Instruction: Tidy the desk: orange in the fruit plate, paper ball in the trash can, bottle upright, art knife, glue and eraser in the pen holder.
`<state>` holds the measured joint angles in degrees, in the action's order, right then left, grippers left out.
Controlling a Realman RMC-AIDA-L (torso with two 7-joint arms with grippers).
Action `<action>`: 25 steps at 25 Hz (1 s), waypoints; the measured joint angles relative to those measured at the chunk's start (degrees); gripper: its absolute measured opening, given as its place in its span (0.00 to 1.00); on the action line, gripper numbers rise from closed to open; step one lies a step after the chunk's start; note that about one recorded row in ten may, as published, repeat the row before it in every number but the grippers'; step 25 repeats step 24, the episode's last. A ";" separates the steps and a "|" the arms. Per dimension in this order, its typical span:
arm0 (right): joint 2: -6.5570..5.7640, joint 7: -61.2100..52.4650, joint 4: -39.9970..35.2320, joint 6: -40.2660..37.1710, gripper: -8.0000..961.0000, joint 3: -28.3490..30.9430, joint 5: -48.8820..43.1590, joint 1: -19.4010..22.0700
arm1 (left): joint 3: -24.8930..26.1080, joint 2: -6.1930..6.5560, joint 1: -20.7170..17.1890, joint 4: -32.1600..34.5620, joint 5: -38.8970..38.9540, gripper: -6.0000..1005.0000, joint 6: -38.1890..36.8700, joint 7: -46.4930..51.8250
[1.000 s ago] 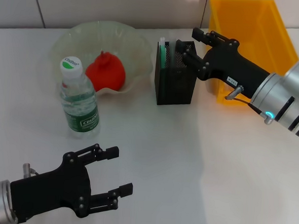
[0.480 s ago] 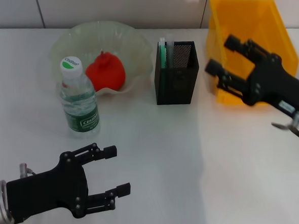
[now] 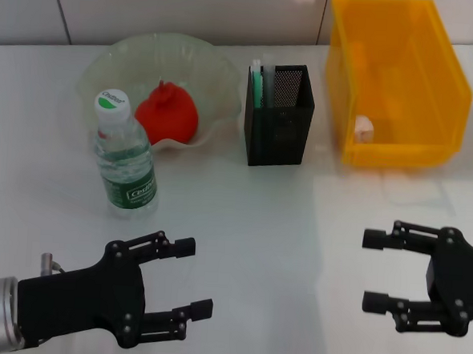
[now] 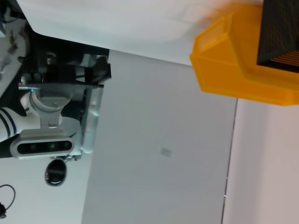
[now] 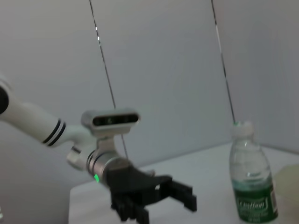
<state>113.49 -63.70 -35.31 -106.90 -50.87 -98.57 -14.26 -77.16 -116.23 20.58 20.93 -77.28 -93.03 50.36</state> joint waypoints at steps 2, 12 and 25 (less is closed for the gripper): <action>0.12 0.12 -0.21 -0.20 0.82 1.04 -2.44 0.13 | 0.03 0.10 0.62 0.00 -0.78 0.80 0.00 0.94; 1.89 1.30 -0.51 1.42 0.82 2.27 -3.57 0.15 | 0.17 0.23 1.90 0.00 -2.86 0.80 0.00 2.97; 2.84 1.25 -0.46 3.36 0.82 2.05 -3.90 -1.44 | 0.48 0.48 2.03 0.08 -2.89 0.80 -0.73 3.16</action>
